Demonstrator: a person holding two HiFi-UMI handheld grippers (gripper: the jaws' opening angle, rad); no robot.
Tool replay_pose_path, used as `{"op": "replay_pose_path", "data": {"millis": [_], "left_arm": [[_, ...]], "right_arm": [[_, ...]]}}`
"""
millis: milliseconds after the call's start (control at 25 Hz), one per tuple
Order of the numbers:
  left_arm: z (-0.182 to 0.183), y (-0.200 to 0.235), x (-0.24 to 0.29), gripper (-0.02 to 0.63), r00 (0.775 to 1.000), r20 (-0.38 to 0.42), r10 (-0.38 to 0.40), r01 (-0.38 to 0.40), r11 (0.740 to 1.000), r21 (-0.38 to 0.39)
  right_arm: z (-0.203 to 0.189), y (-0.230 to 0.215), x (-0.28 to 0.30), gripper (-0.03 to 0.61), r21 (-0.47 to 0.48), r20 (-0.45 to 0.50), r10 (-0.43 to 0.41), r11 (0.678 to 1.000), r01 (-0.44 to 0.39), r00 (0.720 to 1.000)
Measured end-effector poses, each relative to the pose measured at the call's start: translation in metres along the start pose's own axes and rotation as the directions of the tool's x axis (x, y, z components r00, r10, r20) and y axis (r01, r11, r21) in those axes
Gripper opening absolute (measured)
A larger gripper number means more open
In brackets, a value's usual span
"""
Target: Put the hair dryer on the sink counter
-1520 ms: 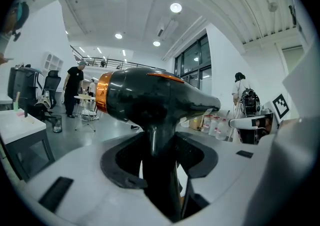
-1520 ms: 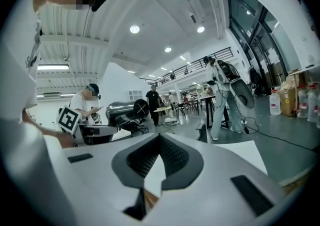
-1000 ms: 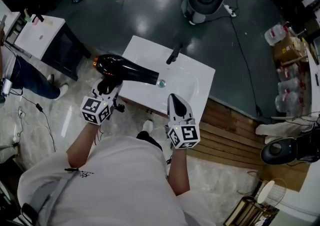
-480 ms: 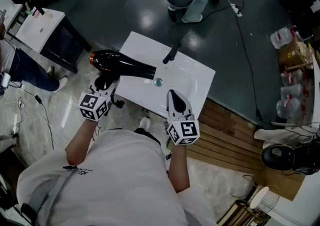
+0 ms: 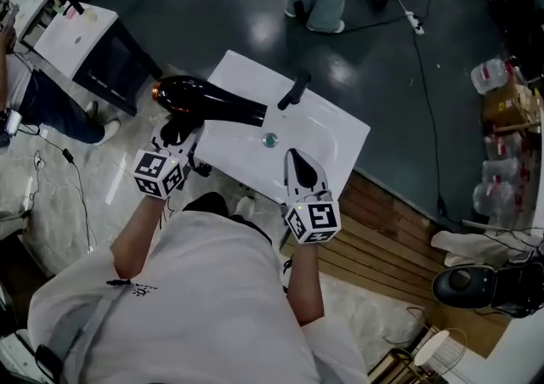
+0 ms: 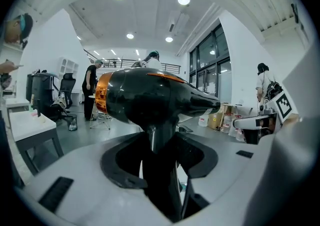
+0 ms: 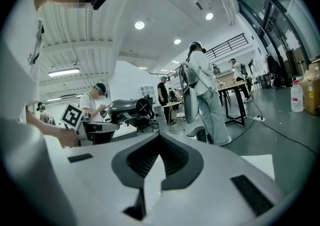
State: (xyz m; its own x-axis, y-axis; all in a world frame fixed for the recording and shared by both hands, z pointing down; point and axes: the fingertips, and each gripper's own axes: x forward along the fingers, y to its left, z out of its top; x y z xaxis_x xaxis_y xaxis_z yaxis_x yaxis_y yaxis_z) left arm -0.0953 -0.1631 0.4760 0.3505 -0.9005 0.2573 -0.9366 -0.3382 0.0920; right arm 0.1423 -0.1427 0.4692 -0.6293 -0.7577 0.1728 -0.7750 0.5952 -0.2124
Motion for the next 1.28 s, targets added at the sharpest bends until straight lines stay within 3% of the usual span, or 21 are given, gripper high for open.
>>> {"op": "replay_pose_path", "data": {"millis": [480, 1280], "left_arm": [[0.010, 0.011, 0.011, 0.183, 1.000, -0.020, 0.007, -0.007, 1.000, 0.021], [0.010, 0.059, 0.079, 0.183, 0.996, -0.079, -0.052, 0.051, 0.999, -0.007]], "right_arm": [[-0.002, 0.007, 0.018, 0.008, 0.017, -0.005, 0.030, 0.999, -0.030, 1.000], [0.000, 0.000, 0.069, 0.008, 0.034, -0.036, -0.017, 0.999, 0.018, 0.999]]}}
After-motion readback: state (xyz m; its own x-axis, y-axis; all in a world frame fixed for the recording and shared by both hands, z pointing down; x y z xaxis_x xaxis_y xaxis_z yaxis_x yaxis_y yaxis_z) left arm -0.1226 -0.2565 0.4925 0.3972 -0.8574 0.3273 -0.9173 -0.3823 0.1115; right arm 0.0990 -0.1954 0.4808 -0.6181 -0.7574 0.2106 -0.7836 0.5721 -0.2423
